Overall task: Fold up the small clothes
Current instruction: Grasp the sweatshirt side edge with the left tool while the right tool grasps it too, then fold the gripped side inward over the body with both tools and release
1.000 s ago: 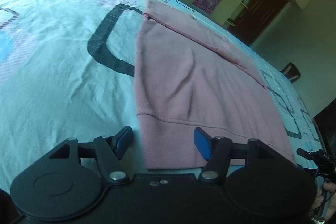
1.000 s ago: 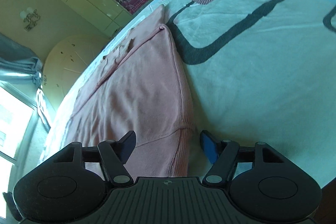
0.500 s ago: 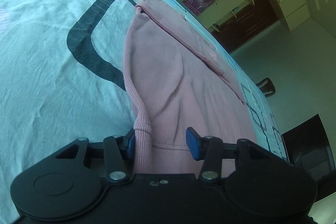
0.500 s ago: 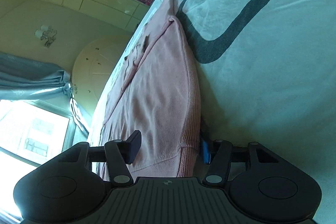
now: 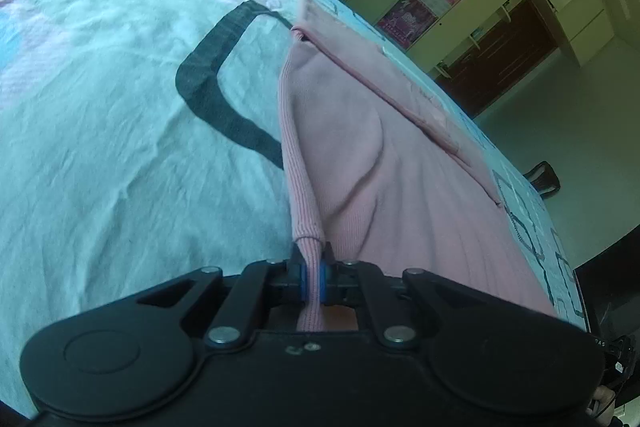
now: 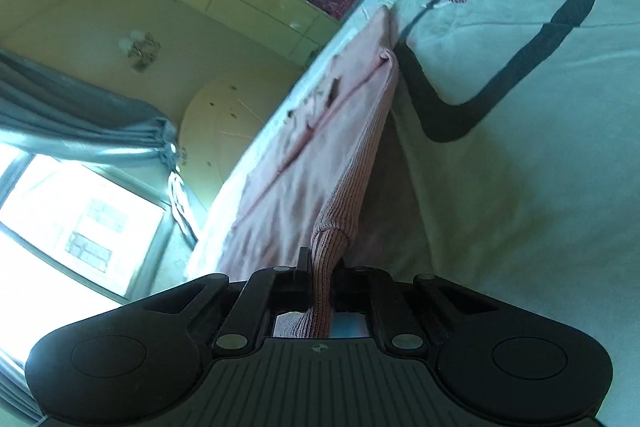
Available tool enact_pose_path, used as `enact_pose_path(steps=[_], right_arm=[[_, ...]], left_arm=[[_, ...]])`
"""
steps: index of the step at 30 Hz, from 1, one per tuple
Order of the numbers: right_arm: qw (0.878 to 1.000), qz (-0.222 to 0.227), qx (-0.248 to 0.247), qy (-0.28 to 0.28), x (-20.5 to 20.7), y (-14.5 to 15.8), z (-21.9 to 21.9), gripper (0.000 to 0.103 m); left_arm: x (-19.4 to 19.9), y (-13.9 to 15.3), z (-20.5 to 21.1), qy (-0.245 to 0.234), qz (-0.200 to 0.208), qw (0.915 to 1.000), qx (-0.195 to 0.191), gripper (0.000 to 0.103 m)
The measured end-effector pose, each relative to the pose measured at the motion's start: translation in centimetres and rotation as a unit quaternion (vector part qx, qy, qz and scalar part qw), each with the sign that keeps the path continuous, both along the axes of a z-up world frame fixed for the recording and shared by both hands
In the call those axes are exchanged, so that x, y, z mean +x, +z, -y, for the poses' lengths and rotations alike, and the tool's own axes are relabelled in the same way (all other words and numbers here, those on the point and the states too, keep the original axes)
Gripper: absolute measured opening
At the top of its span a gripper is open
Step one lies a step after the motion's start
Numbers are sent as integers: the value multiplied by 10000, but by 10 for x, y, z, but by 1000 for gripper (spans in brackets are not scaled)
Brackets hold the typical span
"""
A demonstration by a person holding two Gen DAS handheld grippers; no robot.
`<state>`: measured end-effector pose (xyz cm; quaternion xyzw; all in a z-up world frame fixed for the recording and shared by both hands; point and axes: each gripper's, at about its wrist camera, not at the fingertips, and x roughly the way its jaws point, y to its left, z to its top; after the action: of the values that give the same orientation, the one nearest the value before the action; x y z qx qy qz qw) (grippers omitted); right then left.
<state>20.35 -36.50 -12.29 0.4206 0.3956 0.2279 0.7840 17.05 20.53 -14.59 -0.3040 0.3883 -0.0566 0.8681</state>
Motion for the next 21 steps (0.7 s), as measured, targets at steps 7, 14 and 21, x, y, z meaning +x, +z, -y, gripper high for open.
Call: enact_pose_path(steps=[7, 14, 21], right_arm=[[9974, 558, 352, -280, 18, 30, 3, 7], [9944, 719, -31, -773, 93, 78, -5, 7], [9943, 387, -115, -990, 213, 84, -13, 7]], left_arm=[[5, 30, -12, 203, 456, 9970, -598, 4], [86, 62, -16, 407, 978, 9867, -1235, 4], [207, 65, -17, 473, 788, 9878, -1259, 4]])
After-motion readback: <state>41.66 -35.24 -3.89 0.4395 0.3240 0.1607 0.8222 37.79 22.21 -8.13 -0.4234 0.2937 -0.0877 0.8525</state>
